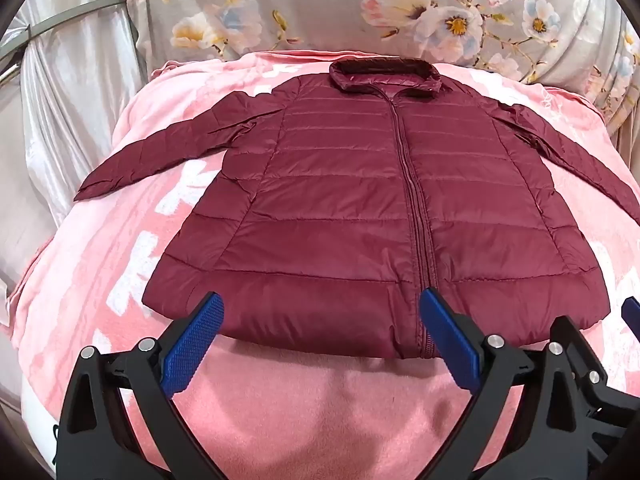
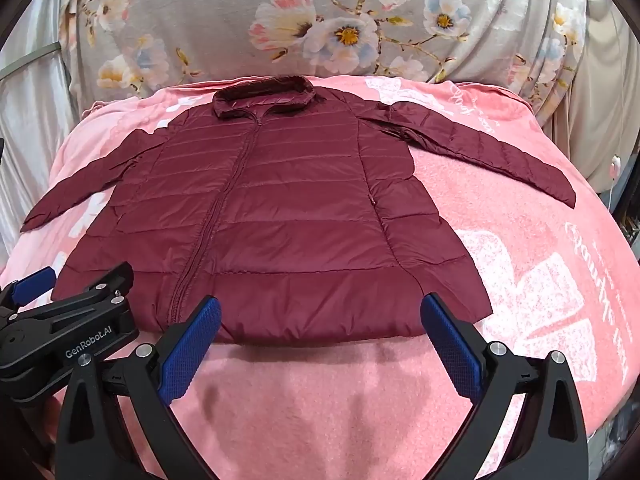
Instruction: Fold large clothes
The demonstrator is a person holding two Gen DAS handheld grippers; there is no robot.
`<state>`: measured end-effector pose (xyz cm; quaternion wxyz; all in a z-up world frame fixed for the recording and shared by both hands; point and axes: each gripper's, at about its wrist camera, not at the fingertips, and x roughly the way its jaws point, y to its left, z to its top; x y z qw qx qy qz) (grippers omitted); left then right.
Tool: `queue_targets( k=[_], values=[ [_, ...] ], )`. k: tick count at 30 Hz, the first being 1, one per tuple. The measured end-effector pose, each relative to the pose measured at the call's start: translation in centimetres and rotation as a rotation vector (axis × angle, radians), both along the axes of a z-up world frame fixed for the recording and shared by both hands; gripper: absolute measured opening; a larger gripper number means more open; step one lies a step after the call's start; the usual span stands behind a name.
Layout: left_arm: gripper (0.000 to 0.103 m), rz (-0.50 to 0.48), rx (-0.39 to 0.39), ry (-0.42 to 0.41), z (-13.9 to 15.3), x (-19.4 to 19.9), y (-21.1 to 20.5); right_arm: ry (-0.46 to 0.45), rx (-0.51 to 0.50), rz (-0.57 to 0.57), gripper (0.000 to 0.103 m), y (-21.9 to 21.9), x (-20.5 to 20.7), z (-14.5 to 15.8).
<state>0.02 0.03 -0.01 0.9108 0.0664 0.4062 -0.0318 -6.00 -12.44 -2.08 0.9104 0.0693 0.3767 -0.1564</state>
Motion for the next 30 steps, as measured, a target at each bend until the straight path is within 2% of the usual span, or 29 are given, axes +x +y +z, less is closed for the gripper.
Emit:
queue_targets(
  k=[30],
  values=[
    [0.095,0.001,0.000,-0.007,0.01,0.02,-0.01,-0.006,0.004,0.001,0.098,0.13,-0.24,0.01]
  ],
)
